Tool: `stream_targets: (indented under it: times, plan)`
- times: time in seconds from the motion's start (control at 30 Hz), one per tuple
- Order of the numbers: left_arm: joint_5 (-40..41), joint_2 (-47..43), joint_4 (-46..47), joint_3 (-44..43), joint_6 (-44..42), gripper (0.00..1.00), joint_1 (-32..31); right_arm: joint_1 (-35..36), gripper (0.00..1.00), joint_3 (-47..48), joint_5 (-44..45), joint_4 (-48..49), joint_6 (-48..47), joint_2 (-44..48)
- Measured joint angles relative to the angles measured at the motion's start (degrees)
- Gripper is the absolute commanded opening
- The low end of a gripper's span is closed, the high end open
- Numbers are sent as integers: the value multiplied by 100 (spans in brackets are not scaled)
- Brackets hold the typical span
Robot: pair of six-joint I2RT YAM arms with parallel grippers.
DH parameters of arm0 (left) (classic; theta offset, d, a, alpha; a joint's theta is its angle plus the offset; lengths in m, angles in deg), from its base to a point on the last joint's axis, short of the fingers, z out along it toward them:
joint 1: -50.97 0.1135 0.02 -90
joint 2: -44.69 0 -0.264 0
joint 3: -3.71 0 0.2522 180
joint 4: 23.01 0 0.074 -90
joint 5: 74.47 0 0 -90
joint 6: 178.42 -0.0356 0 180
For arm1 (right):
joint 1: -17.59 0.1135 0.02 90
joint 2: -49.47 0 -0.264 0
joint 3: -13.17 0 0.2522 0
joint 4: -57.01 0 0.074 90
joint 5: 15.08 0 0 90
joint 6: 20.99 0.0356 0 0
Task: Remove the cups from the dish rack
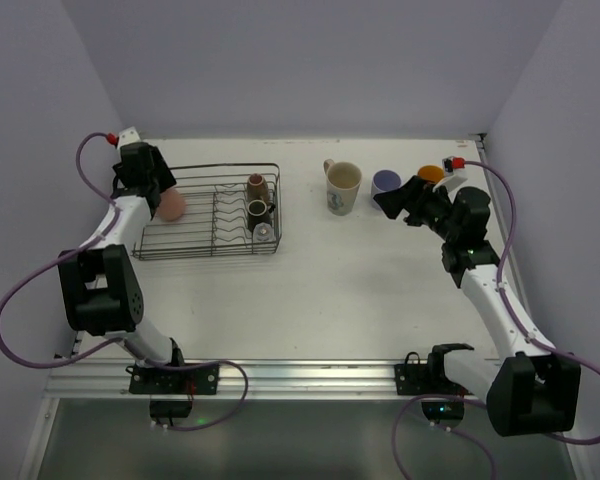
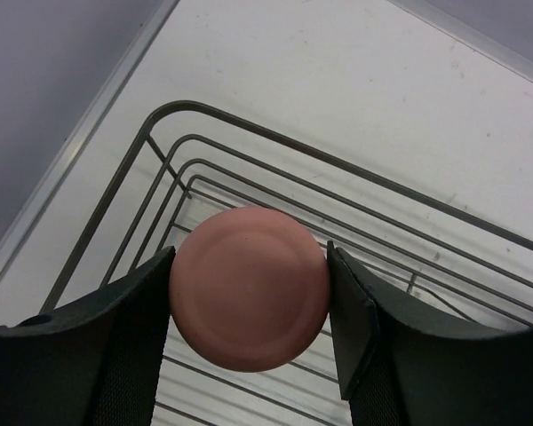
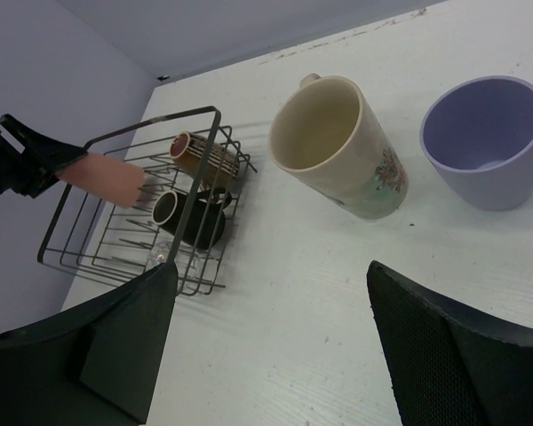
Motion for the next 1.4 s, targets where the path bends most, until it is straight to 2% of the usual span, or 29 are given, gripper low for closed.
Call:
stream_targets:
  times: [0.13,0.33,0.53,0.77,1.03,1.27,1.3,1.37,1.4]
  plan:
    - [-361,-713,-33,398,286,30,0,120,89,0,-33,26,42,83]
    - [-1434,-2544,317,1357,837,29,-39,616,89,-9,-50,175,214,107]
    - [-2872,-4159,1084,2288,1456,29,-566,1523,90,-149,-282,1132,874,15]
    - [-4050,-4876,2339,3228,2538,28,-1259,2492,90,-146,-599,2802,1685,-994]
    - [-4564,-4752,3827,4079,3593,27,-1602,2730,83,-66,-1056,4013,2435,-2100]
    - [-4680,-4465,4489,4299,3958,28,-1808,2953,63,269,-1250,4520,2763,-2371]
    - [-4675,-4441,4581,4299,3991,32,-1851,2981,51,308,-1252,4575,2820,-2413]
    - [-4653,-4400,4723,4299,4000,38,-1937,3047,33,391,-1276,4710,2957,-2529]
    - [-4642,-4378,4723,4299,3980,49,-1943,3064,25,407,-1270,4857,3064,-2573]
